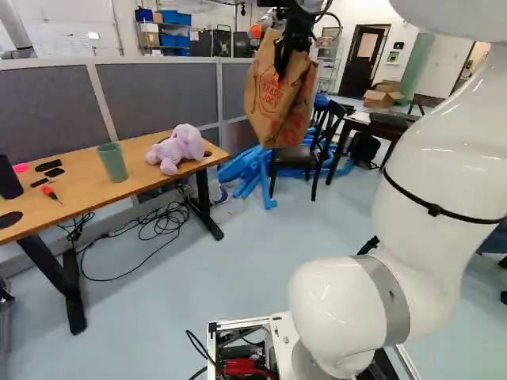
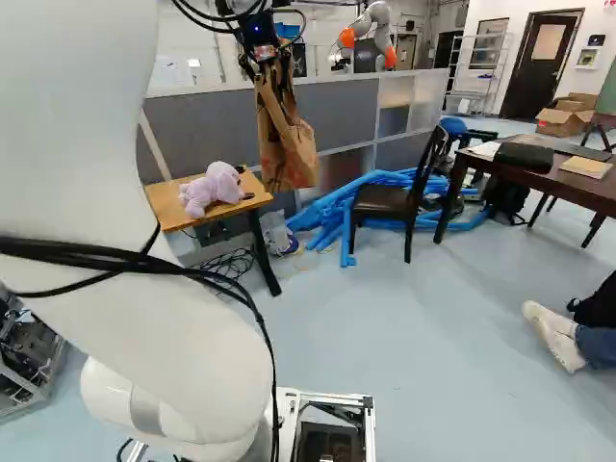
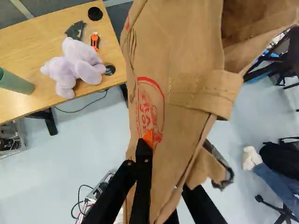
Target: Pick up the bag on the ground and place it on the table
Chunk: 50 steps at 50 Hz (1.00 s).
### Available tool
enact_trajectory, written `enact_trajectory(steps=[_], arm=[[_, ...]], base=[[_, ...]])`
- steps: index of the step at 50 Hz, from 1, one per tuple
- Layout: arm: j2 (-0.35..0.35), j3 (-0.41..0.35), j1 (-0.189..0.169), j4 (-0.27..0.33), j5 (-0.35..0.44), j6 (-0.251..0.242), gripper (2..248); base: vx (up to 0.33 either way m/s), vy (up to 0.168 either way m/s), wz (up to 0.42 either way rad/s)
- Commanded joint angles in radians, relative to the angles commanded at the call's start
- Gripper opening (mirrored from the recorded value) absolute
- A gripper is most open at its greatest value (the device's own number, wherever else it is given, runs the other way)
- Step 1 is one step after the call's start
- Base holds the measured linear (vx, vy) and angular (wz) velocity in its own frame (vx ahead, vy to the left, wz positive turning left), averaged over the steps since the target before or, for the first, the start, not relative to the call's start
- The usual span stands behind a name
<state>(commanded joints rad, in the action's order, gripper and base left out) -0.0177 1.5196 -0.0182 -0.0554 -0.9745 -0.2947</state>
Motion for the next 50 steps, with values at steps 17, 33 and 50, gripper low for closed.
enact_trajectory(steps=[17, 33, 50], arm=[[0.0, 0.0, 0.0, 0.0, 0.0, 0.0, 21], [0.0, 0.0, 0.0, 0.0, 0.0, 0.0, 21], [0.0, 0.0, 0.0, 0.0, 0.0, 0.0, 21]], base=[[0.16, 0.147, 0.091], [0.157, 0.223, 0.531], [0.153, 0.233, 0.562]])
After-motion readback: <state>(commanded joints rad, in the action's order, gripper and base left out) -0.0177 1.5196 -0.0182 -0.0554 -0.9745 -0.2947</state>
